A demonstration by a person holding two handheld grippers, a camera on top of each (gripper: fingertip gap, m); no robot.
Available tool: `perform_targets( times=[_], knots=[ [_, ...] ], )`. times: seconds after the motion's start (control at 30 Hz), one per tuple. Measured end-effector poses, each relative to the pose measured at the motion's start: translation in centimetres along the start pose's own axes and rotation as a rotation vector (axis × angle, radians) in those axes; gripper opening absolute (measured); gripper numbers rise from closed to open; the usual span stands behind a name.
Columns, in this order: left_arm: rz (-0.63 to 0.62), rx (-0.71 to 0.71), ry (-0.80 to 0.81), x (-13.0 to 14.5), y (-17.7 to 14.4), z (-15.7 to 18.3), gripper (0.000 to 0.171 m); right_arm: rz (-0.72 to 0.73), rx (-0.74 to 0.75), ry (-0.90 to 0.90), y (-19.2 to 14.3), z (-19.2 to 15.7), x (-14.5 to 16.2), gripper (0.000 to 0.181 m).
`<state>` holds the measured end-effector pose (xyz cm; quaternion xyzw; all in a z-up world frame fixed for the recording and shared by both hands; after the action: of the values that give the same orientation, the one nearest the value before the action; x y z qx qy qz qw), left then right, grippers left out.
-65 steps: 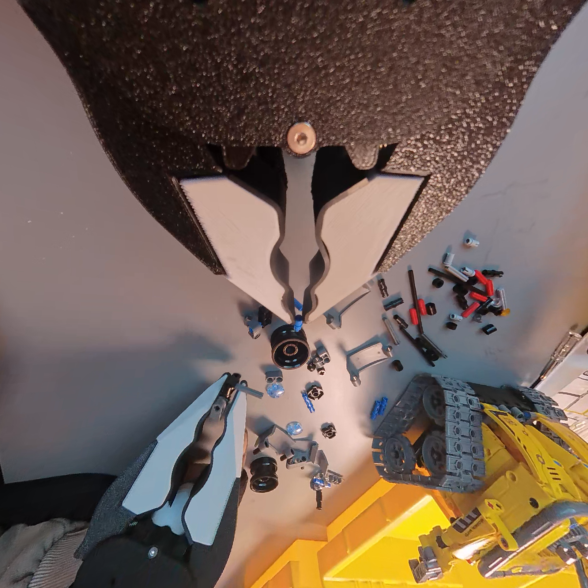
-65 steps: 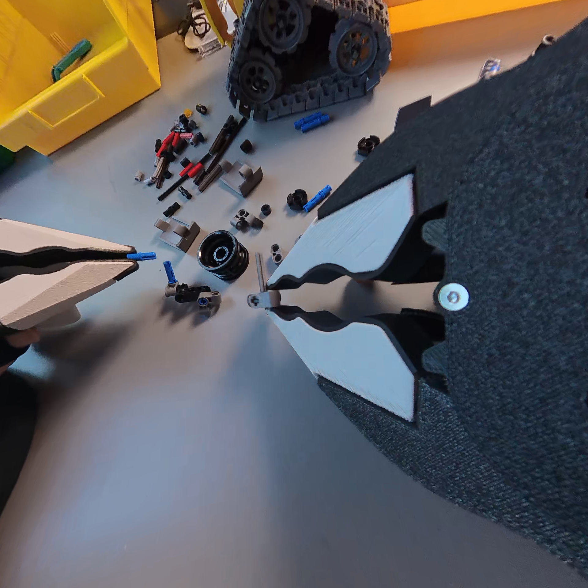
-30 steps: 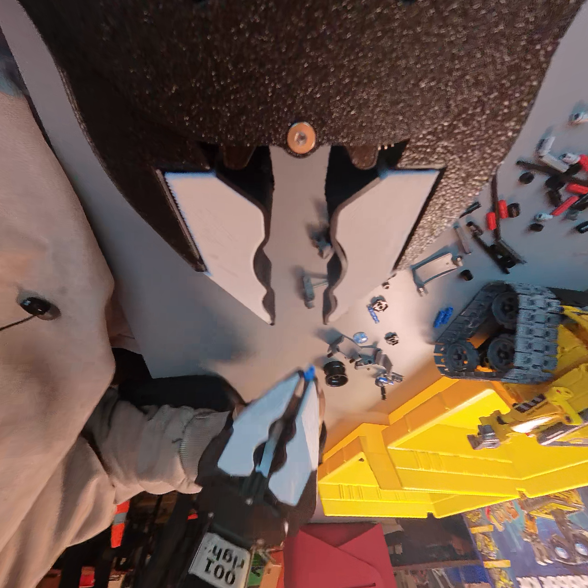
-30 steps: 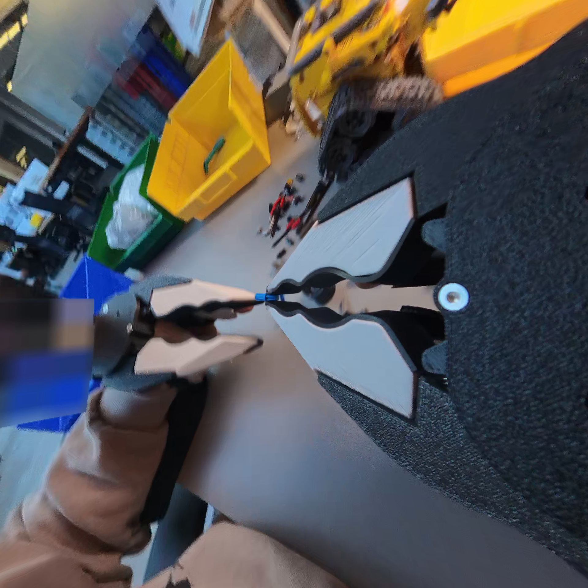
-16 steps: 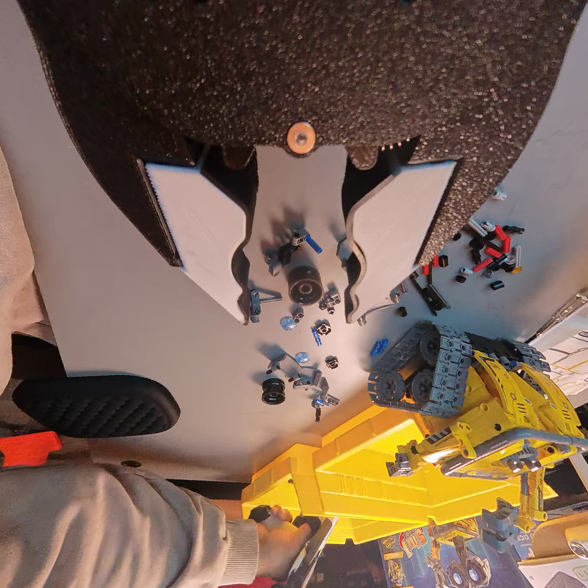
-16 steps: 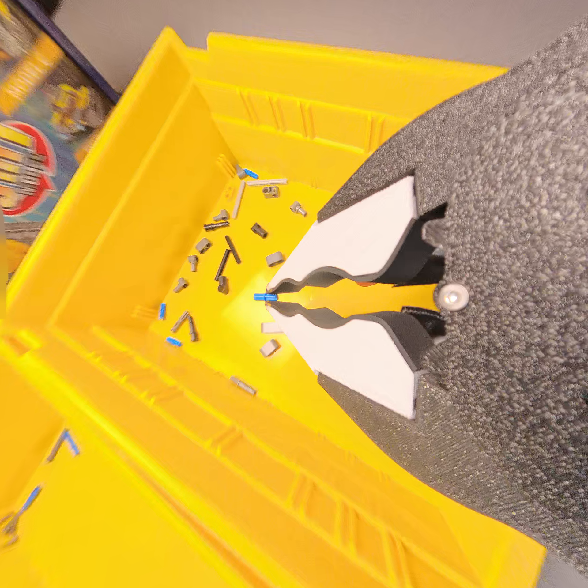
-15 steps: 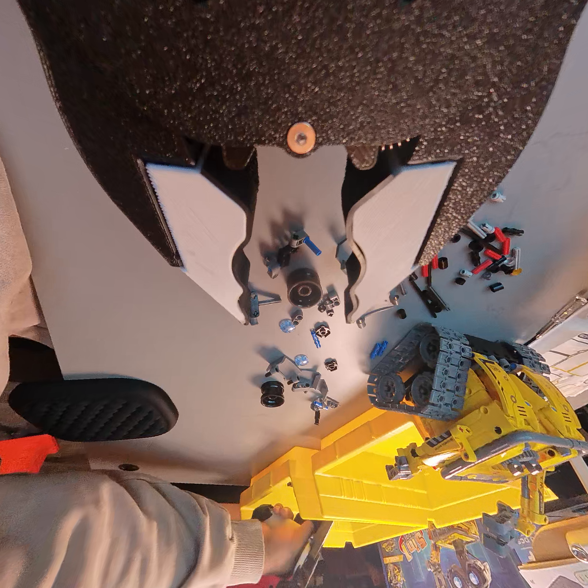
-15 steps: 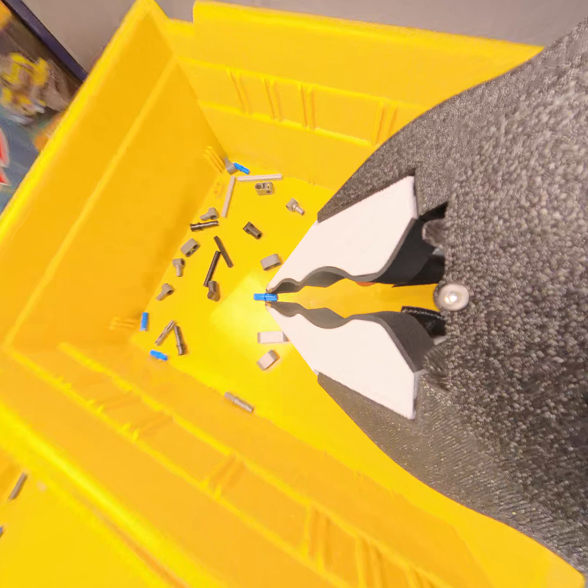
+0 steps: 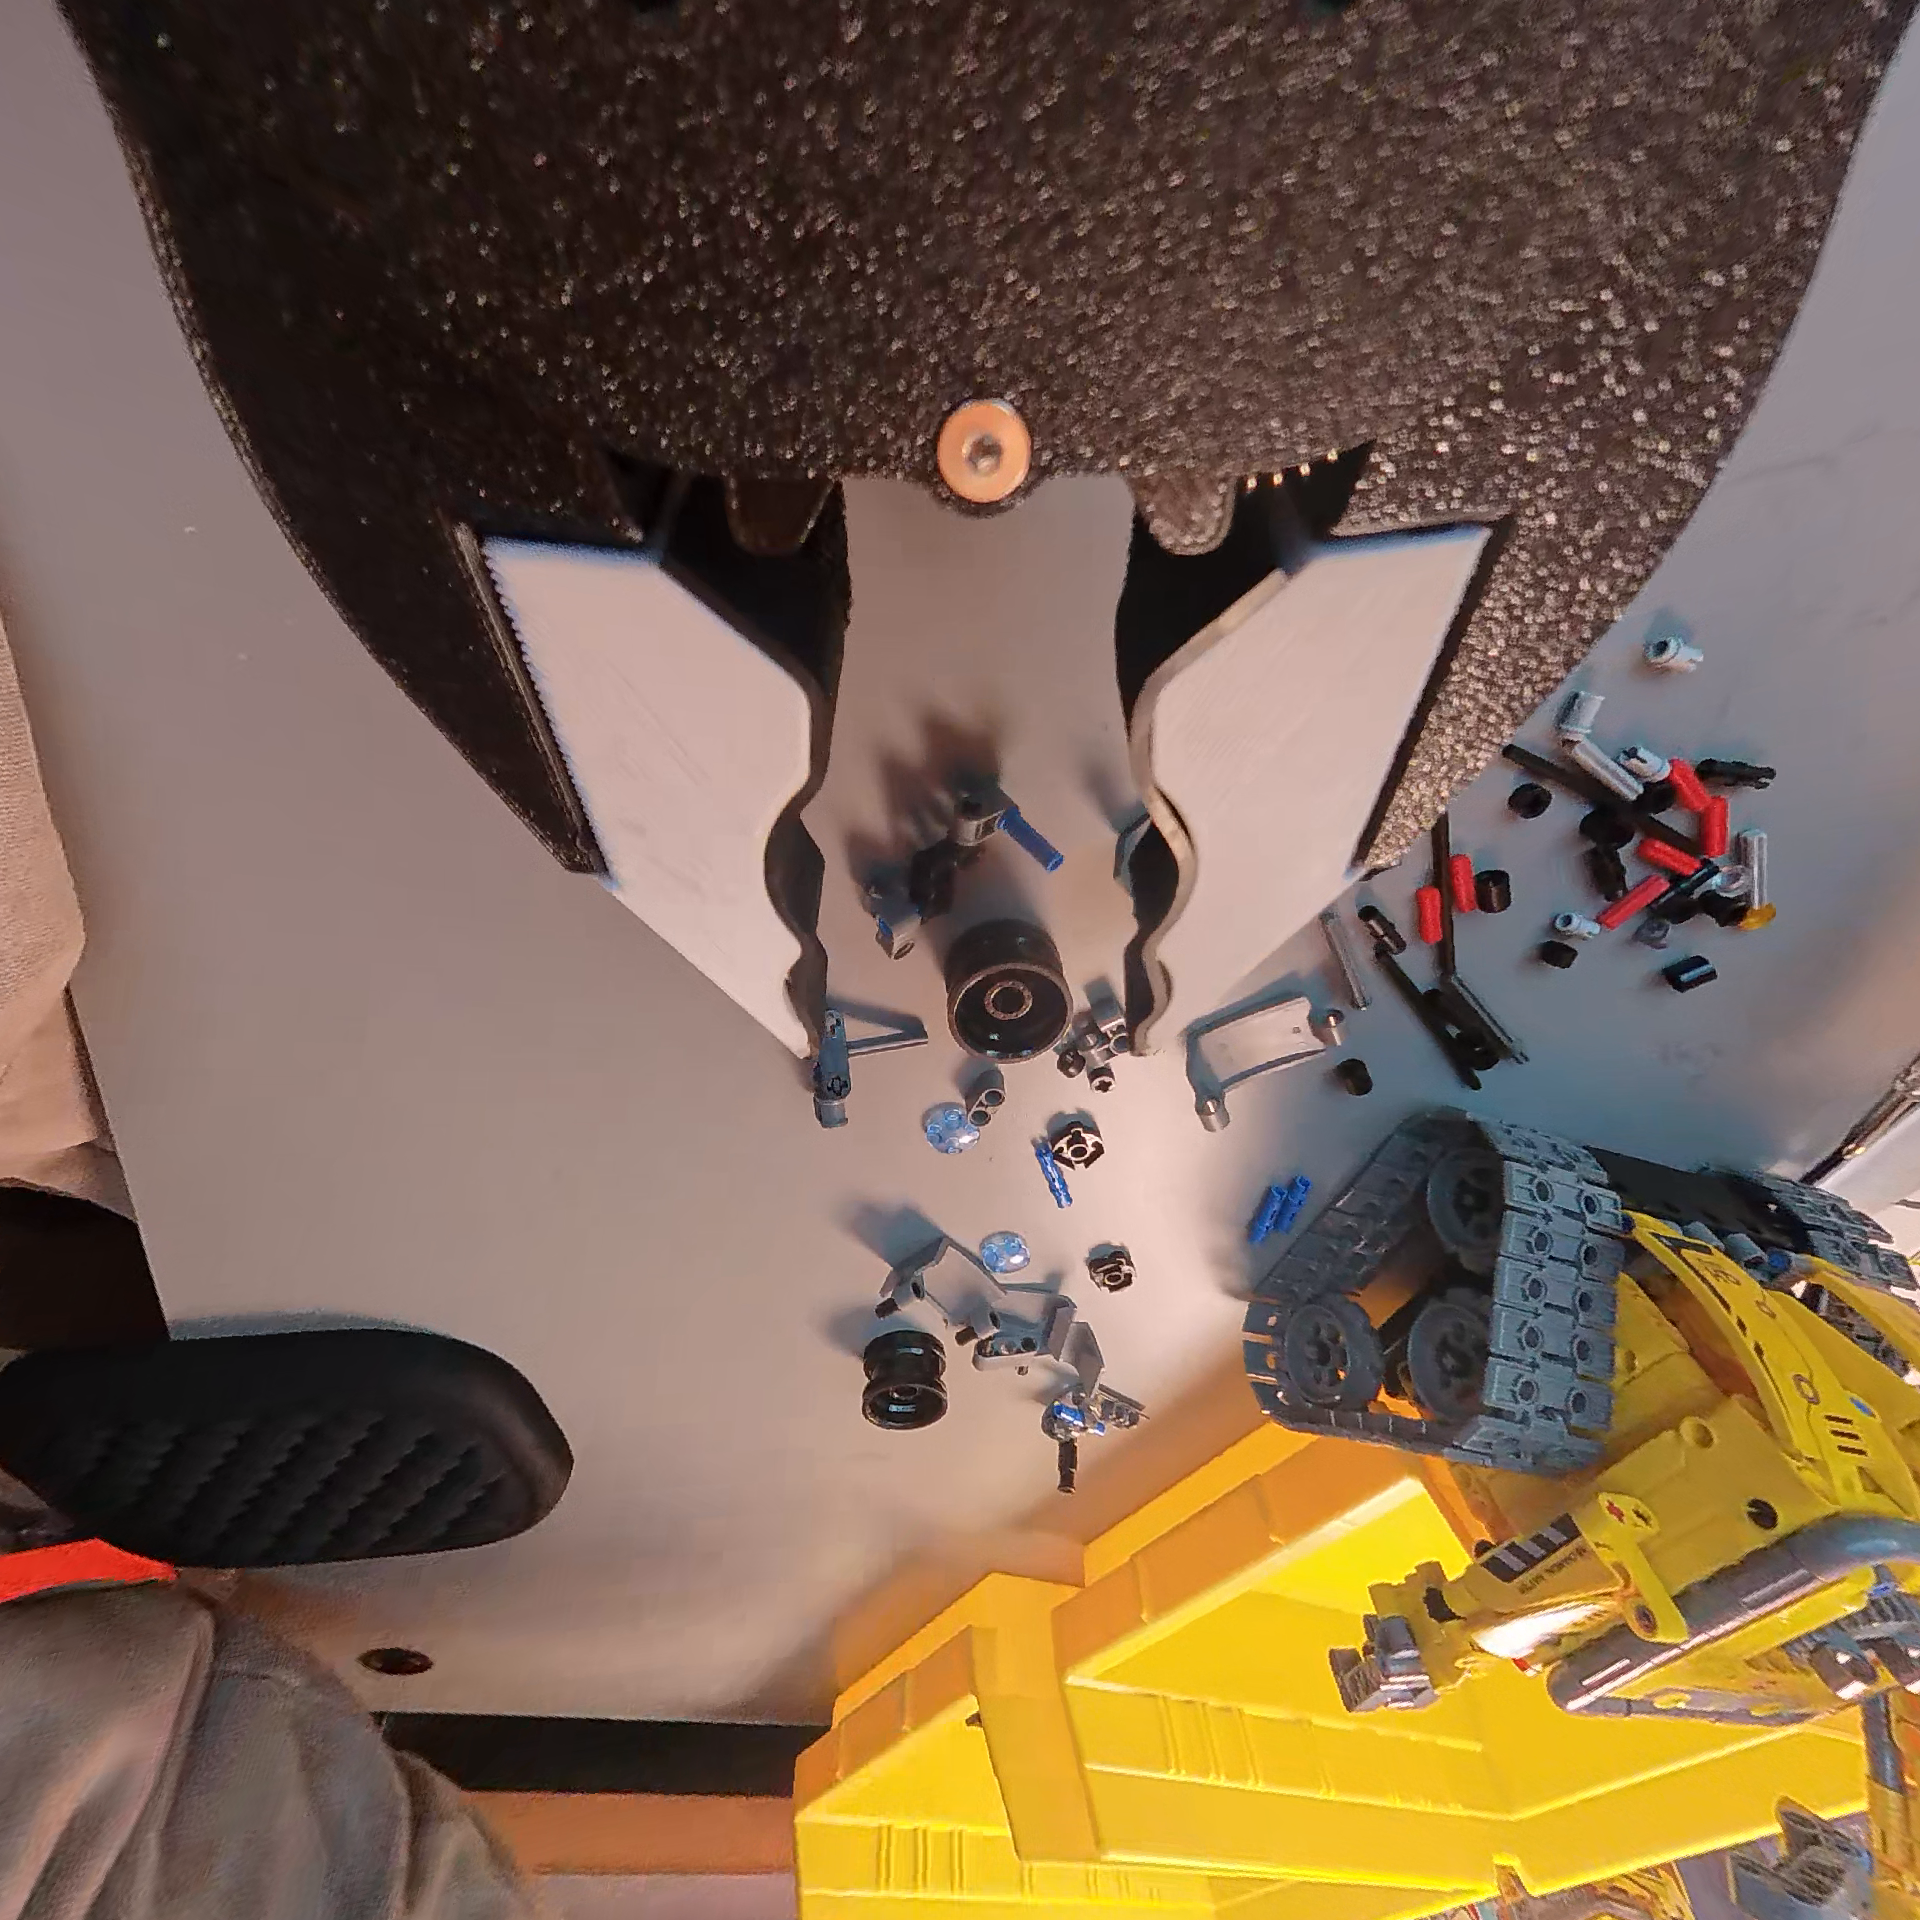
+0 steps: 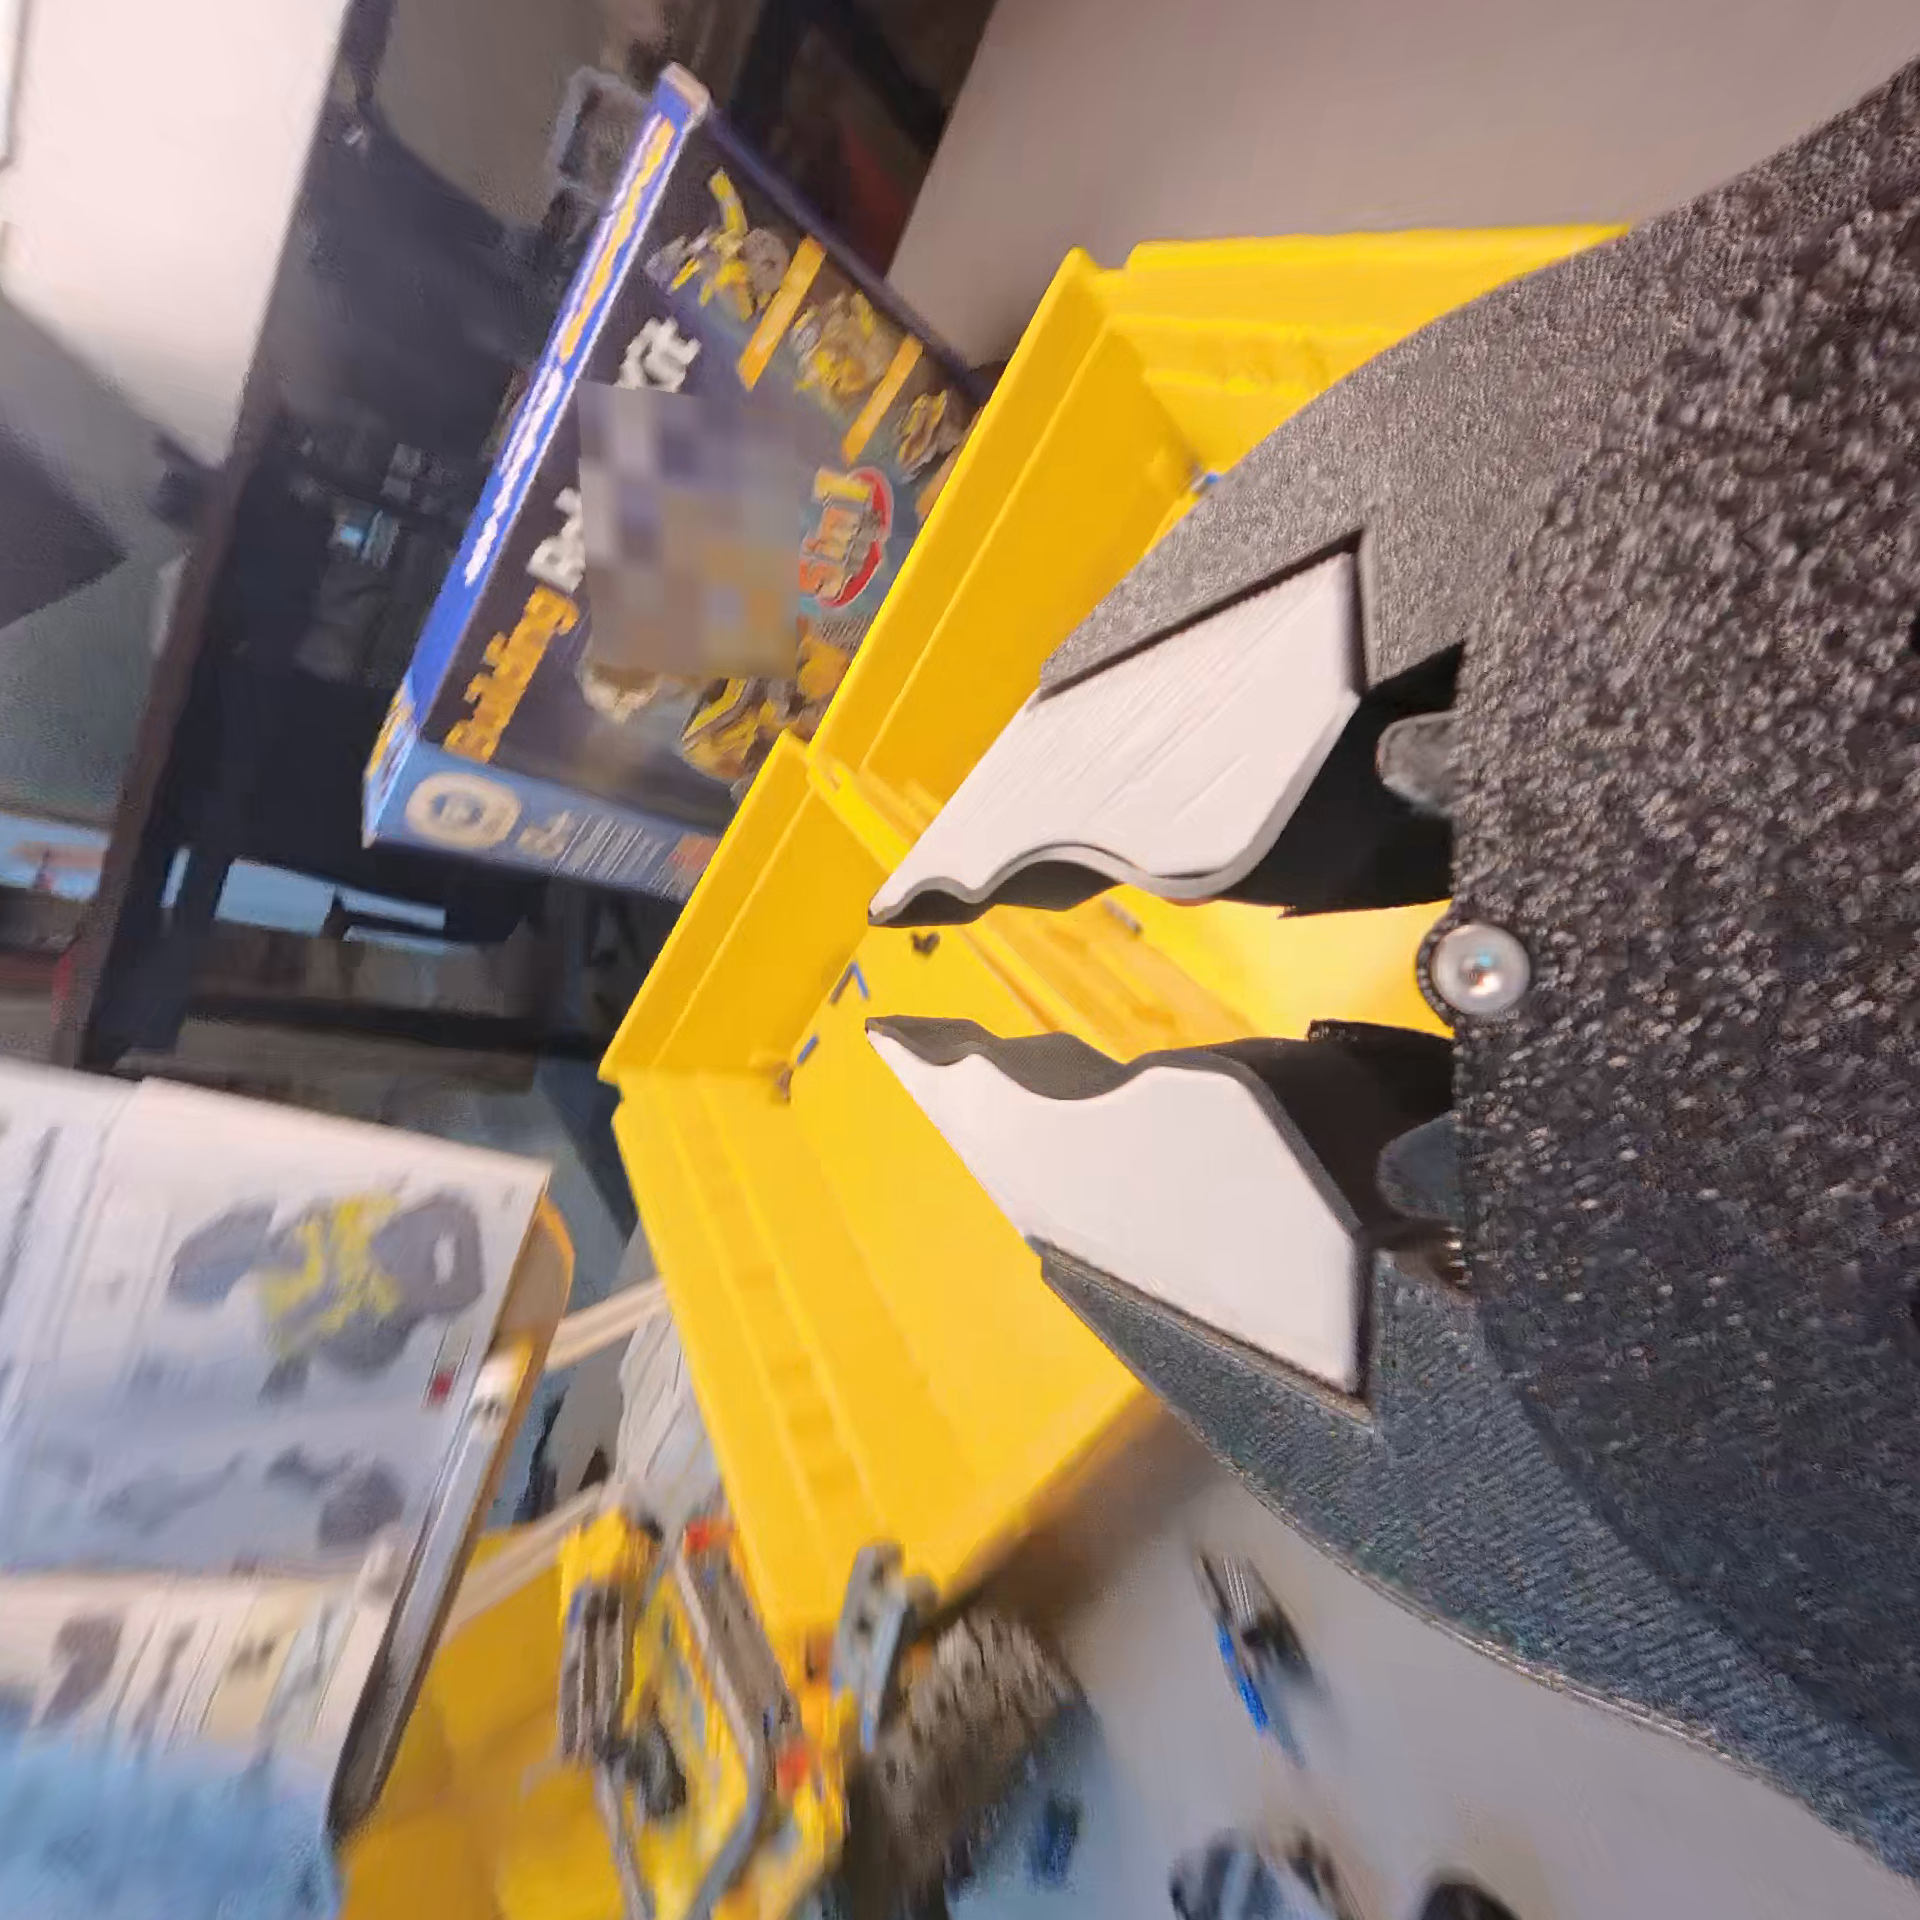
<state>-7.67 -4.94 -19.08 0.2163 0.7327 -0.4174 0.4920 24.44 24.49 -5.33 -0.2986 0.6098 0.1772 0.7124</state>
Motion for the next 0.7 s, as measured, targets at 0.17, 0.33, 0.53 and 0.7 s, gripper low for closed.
perform_targets(
  times=[0.17, 0.33, 0.53, 0.7],
  knots=[
    [-0.013, 0.009, 0.018, 0.1, 0.2, 0.4, 0.055, -0.113, -0.455, -0.164, -5.0, -16.8, 1.9, 0.015],
    [-0.031, 0.040, 0.033, 0.1, 0.4, 1.3, 0.050, -0.275, -0.733, -0.379, -6.0, -29.4, 10.4, 0.014],
    [-0.084, 0.049, 0.067, 0.8, 0.6, 1.8, 0.047, -0.393, -0.805, -0.534, -3.6, -35.1, 14.6, 0.015],
    [-0.128, 0.002, 0.076, 1.6, 0.3, 1.0, 0.043, -0.404, -0.742, -0.506, -1.4, -33.7, 12.9, 0.015]
  ],
)
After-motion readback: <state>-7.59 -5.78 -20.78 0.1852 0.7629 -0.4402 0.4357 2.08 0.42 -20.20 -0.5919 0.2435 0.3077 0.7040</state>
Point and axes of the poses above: each gripper's, where its closed fingertips meet, y out along the fingers, x out of its underside, z = x × y across the jaws, the point moved 3 cm from there along -y, back along the fingers, and after that the axes turned 7 degrees about y, right-handed, at the moved point
